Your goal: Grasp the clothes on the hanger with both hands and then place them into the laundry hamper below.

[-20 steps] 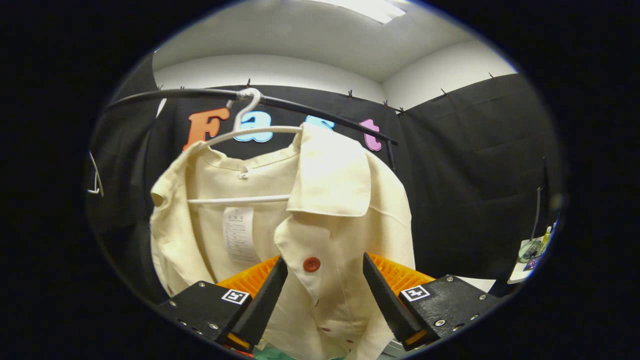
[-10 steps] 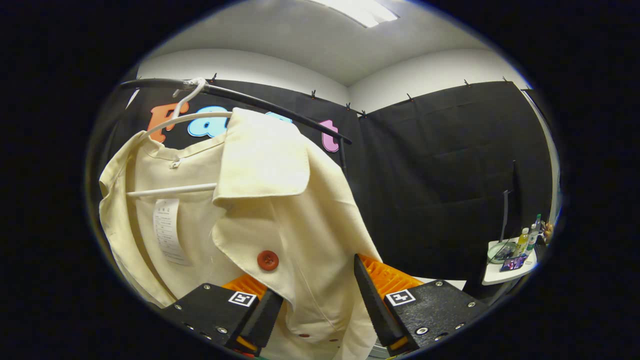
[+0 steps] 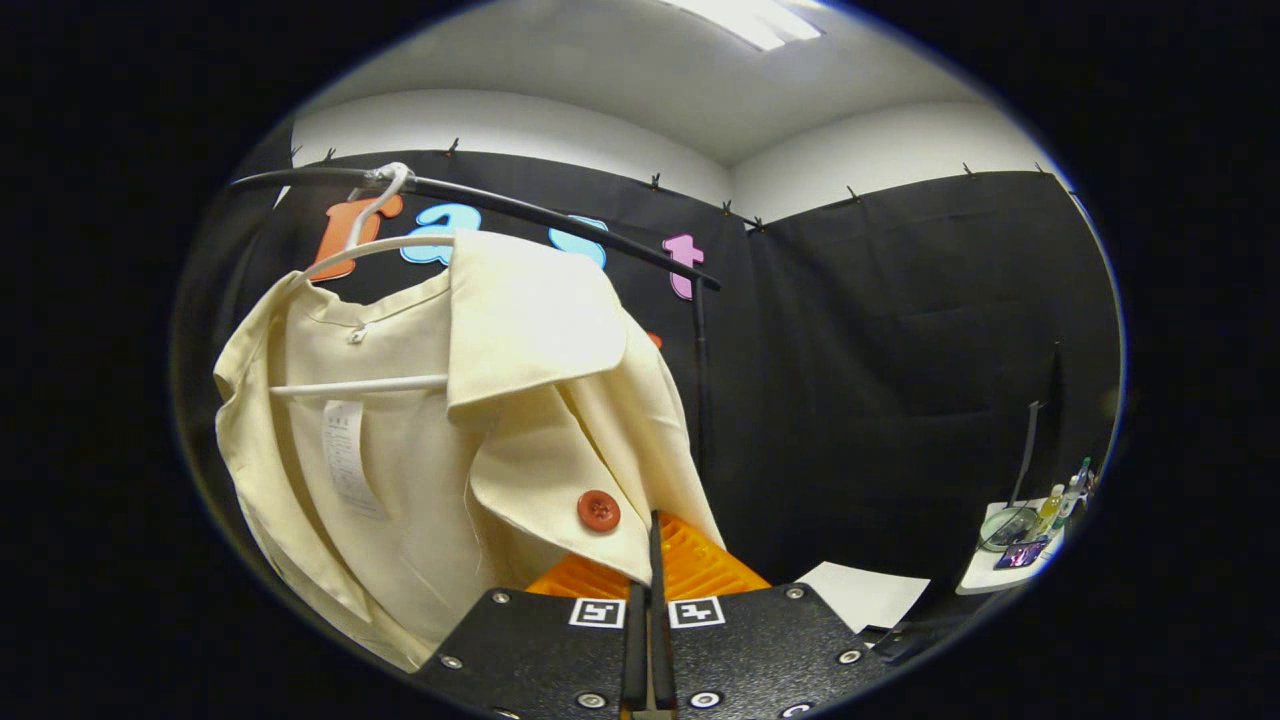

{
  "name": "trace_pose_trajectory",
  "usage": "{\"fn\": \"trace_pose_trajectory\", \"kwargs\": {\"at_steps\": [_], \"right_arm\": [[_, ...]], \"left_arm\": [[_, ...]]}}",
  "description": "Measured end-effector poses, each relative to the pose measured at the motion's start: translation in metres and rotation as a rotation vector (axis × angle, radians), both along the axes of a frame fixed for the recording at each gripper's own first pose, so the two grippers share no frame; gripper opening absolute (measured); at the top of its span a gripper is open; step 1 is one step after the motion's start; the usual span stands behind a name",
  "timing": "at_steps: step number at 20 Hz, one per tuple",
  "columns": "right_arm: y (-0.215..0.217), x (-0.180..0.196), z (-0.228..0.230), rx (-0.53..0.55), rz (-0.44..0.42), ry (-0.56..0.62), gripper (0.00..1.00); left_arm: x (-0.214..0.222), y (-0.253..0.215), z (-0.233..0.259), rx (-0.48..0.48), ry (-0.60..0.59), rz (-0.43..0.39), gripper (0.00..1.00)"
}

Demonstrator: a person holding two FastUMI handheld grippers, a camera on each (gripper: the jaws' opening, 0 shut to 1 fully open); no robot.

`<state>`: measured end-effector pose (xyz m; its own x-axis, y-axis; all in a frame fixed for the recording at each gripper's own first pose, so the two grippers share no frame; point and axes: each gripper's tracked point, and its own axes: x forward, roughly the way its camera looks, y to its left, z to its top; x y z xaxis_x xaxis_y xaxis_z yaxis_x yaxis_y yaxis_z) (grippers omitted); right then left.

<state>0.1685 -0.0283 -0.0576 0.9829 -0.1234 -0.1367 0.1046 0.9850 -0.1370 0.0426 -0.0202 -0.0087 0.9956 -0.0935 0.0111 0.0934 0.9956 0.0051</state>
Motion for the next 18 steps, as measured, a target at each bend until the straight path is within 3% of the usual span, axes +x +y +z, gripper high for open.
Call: {"fn": "trace_pose_trajectory", "kwargs": {"at_steps": [3, 8, 11, 14, 15, 18], "right_arm": [[0.01, -0.023, 0.006, 0.027, 0.054, 0.014, 0.0], [0.021, -0.044, 0.022, 0.016, 0.116, -0.01, 0.0], [0.023, -0.047, 0.026, 0.012, 0.135, -0.016, 0.0], [0.024, -0.05, 0.03, 0.006, 0.149, -0.022, 0.0], [0.023, -0.05, 0.031, 0.005, 0.151, -0.024, 0.0], [0.022, -0.051, 0.029, 0.003, 0.153, -0.022, 0.0]], "left_arm": [[0.038, -0.015, -0.014, 0.02, 0.001, -0.006, 0.97], [0.101, 0.005, -0.035, 0.137, -0.04, 0.188, 0.97], [0.125, 0.02, -0.042, 0.221, -0.072, 0.252, 1.0], [0.123, 0.033, -0.039, 0.309, -0.093, 0.288, 0.95], [0.119, 0.038, -0.036, 0.323, -0.102, 0.291, 0.73], [0.108, 0.061, -0.02, 0.396, -0.121, 0.306, 0.3]]}}
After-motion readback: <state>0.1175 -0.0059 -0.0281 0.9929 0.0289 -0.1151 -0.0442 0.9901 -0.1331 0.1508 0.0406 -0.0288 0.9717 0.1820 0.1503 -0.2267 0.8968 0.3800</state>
